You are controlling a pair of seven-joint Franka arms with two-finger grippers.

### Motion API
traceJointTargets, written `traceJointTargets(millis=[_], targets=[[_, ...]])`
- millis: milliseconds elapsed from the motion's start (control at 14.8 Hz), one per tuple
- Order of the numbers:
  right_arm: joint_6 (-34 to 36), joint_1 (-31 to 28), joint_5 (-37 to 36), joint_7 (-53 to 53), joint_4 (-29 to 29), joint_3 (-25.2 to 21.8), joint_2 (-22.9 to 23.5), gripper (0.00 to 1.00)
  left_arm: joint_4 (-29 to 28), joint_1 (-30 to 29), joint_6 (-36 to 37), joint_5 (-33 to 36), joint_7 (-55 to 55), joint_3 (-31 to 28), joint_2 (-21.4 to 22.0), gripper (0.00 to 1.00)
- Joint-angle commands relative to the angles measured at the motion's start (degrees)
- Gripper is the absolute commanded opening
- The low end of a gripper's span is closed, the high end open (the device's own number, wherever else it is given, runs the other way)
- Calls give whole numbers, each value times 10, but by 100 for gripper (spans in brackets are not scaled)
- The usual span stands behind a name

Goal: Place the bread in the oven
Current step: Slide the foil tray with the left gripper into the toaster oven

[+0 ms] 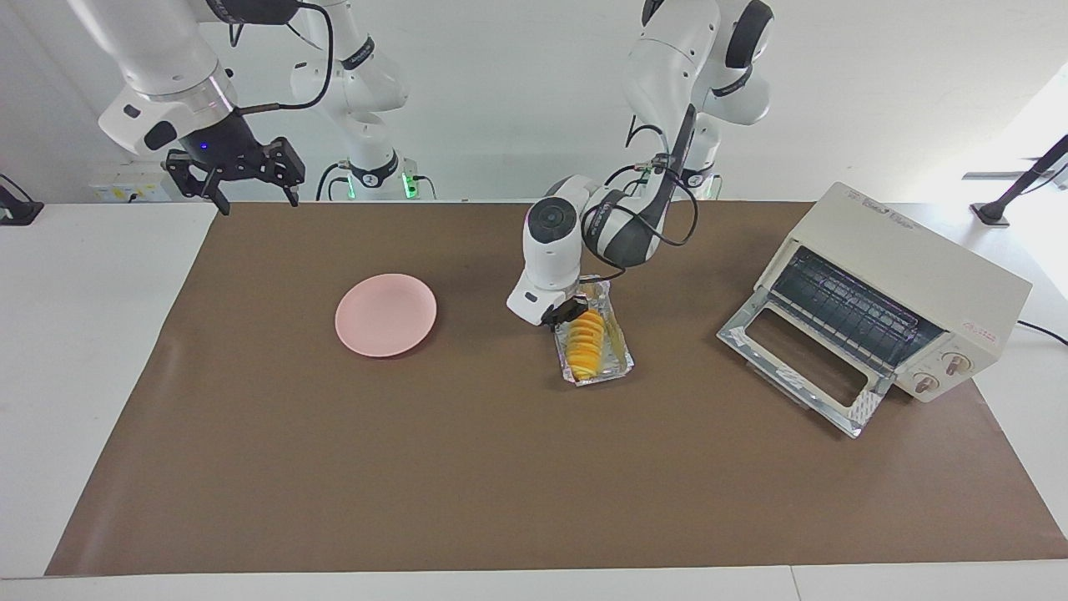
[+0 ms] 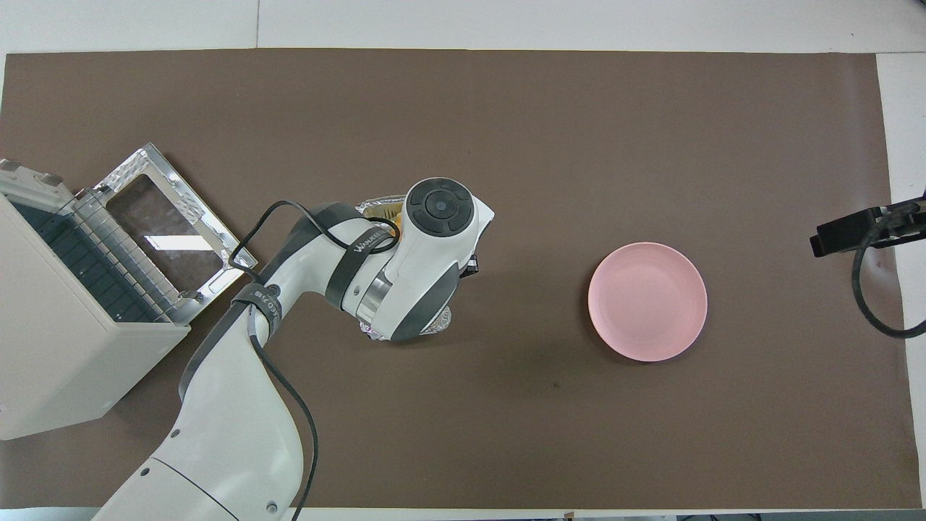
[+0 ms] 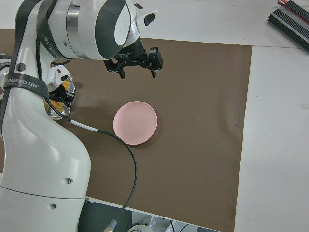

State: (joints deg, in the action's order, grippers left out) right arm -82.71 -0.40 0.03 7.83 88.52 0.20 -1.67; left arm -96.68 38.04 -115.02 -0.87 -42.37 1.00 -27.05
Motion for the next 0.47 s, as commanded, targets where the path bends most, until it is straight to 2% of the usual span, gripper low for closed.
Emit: traceJointTargets(millis=[0, 202, 404], targets=[[1, -10, 5, -8, 14, 4, -13, 100, 10, -17, 59, -12, -3, -5, 14, 0], [3, -10, 6, -10, 15, 4, -13, 100, 45, -17, 111, -11, -4, -32, 20, 0], [4, -11, 11, -11, 14, 4, -13, 100, 59, -21, 117, -7, -2, -92, 37, 0]])
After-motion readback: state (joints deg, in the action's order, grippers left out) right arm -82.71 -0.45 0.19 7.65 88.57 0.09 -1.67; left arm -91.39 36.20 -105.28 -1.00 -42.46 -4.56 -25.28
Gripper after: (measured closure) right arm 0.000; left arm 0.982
